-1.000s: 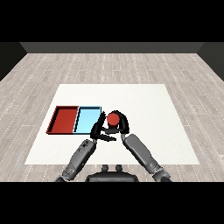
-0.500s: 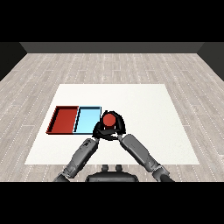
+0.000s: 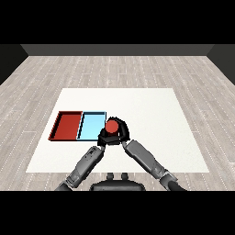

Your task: Pick the red can and put it in the red box

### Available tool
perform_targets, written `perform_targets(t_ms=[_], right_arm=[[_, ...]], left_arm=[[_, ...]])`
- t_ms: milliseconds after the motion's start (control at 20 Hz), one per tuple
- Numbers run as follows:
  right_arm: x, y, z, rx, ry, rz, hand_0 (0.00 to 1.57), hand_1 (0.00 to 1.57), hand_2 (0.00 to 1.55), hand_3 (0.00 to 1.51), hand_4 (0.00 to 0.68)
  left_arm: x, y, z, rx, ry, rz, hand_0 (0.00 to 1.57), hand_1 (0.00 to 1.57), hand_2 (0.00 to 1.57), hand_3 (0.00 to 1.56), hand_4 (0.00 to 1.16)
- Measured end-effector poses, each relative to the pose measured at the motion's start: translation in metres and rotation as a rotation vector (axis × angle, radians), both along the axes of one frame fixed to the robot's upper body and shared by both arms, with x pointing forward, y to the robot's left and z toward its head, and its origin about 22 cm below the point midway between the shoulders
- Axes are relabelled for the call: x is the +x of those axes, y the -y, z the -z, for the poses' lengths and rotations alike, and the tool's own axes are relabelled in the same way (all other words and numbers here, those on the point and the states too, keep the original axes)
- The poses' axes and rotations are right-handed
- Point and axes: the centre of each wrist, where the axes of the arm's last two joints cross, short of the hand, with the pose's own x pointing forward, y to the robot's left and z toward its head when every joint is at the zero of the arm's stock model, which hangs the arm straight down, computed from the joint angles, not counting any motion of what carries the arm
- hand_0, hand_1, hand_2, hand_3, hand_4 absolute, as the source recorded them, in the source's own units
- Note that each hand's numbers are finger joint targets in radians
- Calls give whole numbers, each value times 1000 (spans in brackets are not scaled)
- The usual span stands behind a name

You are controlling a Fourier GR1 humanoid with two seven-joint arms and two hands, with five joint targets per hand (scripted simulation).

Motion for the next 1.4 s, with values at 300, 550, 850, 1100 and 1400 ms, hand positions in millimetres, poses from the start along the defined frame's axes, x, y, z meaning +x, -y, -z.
perform_targets(t_ms=[300,550,850,1100,1400], right_arm=[[-2,-6,-3,-4,2,6,1547,1547,1462,1376,605],[1,-7,-4,6,4,-3,1450,1450,1443,1377,615],[-2,-5,-3,62,-2,0,1324,1324,1316,1254,123],[-3,-4,-2,29,1,-9,0,0,0,0,0],[-8,-1,-5,1,-2,-15,0,0,0,0,0]], left_arm=[[5,3,-1,20,-59,-82,1523,1523,1489,1403,855],[5,4,-3,53,-42,-161,1571,1571,1512,1404,1015],[6,6,-5,58,-23,-193,1571,1571,1527,1436,1080],[10,6,-8,71,-2,-214,1571,1571,1529,1455,1118],[9,5,-10,69,20,-218,1571,1571,1555,1481,1131]])
